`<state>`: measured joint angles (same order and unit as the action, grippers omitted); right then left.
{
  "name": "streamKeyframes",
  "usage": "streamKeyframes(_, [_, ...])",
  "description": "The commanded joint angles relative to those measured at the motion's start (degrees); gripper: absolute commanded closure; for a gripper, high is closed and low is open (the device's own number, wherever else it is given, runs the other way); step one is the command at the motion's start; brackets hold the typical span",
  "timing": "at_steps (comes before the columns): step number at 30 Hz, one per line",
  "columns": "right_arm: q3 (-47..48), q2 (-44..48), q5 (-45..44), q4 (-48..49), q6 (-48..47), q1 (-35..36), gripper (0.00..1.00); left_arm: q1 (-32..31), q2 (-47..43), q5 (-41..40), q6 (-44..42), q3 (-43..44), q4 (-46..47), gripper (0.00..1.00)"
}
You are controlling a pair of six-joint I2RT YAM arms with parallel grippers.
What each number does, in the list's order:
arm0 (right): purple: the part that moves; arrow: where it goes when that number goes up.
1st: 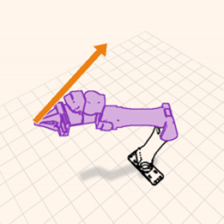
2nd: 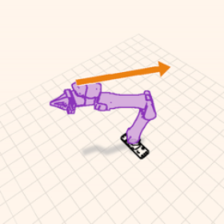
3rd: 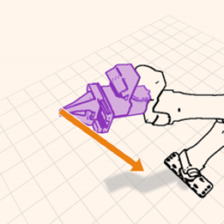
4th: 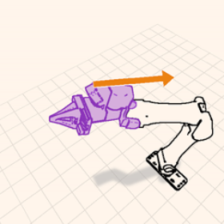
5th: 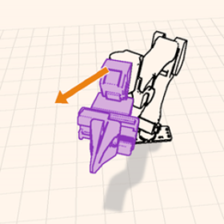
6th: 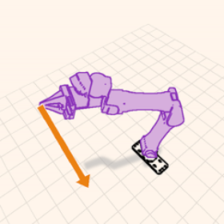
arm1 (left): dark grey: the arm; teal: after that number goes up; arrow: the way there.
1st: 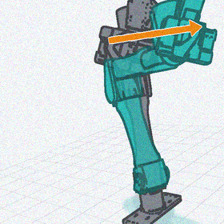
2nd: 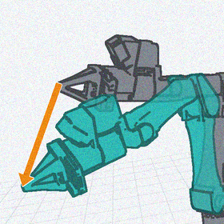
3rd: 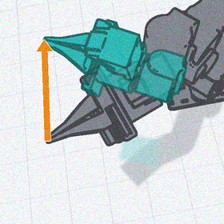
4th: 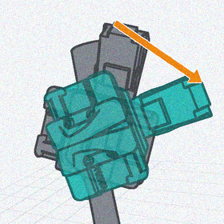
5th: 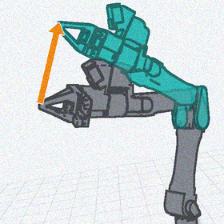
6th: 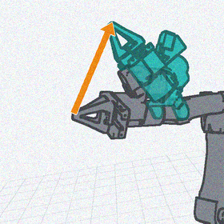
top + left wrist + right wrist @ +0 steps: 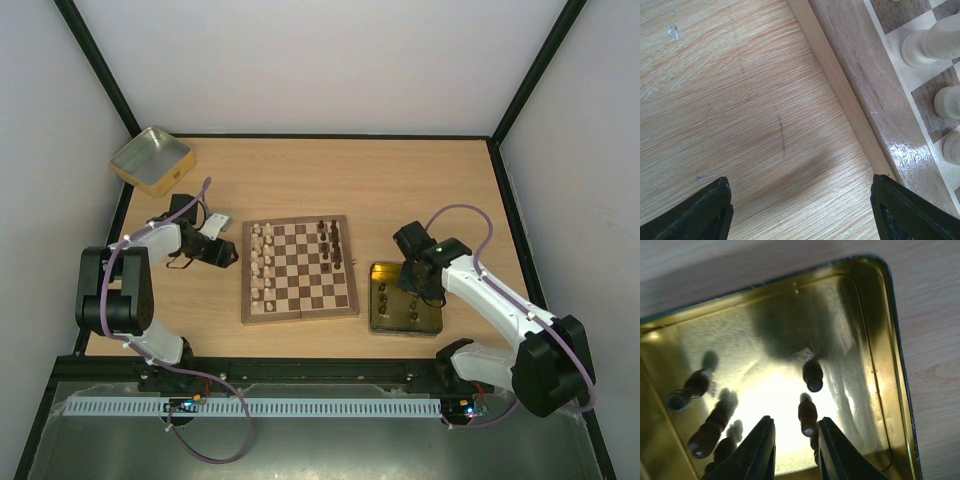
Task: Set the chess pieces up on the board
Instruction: Pick up the chess piece from the storage box.
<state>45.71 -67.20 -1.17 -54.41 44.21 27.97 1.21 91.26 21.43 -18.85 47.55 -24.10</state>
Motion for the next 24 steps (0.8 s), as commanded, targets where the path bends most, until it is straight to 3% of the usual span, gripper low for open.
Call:
streamKeyframes(1, [-4.19,0.12,2.2,2.99,-0.36,-2.8,0.77,0.11,0.59,1.0,-0.24,0.35,-1.13,0.24])
streamKeyframes(11, [-4.5,-3.75,4.19,7.55,-2.03,-8.06,0.76,0.11,0.49,0.8,-0.08,0.42,-1.27,0.24])
streamKeyframes(24, [-7.26,-5.42,6.09,10.66,-1.73,-9.16,0.77,-0.06,0.89,0.72,0.01,0.53,-1.3,0.24])
